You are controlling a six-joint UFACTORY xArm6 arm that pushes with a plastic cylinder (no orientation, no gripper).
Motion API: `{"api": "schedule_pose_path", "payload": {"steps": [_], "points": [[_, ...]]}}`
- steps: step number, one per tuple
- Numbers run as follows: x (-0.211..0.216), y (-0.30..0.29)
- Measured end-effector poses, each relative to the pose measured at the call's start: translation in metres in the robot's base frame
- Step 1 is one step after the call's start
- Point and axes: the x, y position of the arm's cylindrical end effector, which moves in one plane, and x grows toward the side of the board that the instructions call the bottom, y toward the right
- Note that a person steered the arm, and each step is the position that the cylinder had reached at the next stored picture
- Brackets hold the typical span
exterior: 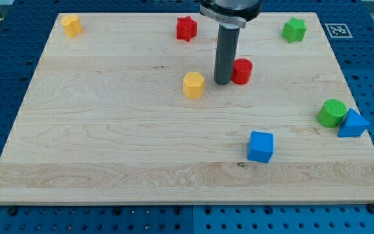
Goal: Push the yellow hexagon towards the center left
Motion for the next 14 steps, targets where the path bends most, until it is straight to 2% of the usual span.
{"api": "schedule_pose_path", "payload": {"steps": [6, 14], "points": [[0.050, -0.105], [0.051, -0.216]]}}
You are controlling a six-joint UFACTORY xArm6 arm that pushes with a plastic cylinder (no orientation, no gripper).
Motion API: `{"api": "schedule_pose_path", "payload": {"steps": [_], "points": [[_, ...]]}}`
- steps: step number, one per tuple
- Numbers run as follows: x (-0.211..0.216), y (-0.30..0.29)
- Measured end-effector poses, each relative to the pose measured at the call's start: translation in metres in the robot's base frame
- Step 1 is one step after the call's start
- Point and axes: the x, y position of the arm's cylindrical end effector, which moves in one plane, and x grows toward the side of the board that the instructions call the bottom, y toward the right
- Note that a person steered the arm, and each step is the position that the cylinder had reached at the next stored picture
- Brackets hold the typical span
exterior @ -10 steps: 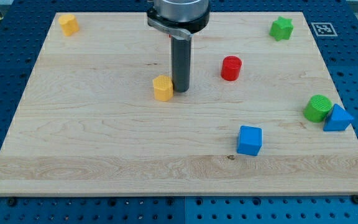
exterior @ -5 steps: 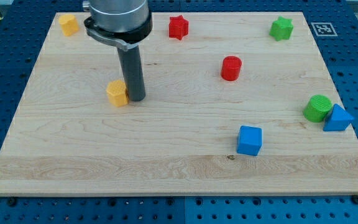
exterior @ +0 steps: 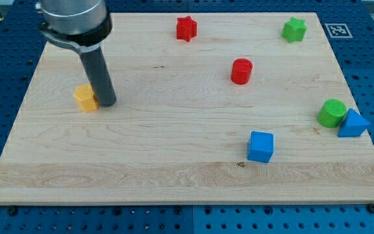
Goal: Push the yellow hexagon towards the center left
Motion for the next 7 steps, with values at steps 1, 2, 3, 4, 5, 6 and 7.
{"api": "schedule_pose_path", "payload": {"steps": [1, 2, 3, 4, 5, 6, 7], "points": [[0.000, -0.017], [0.000, -0.030], [0.000, -0.035], [0.000, -0.041], [0.000, -0.048], [0.000, -0.055], [0.000, -0.057]]}}
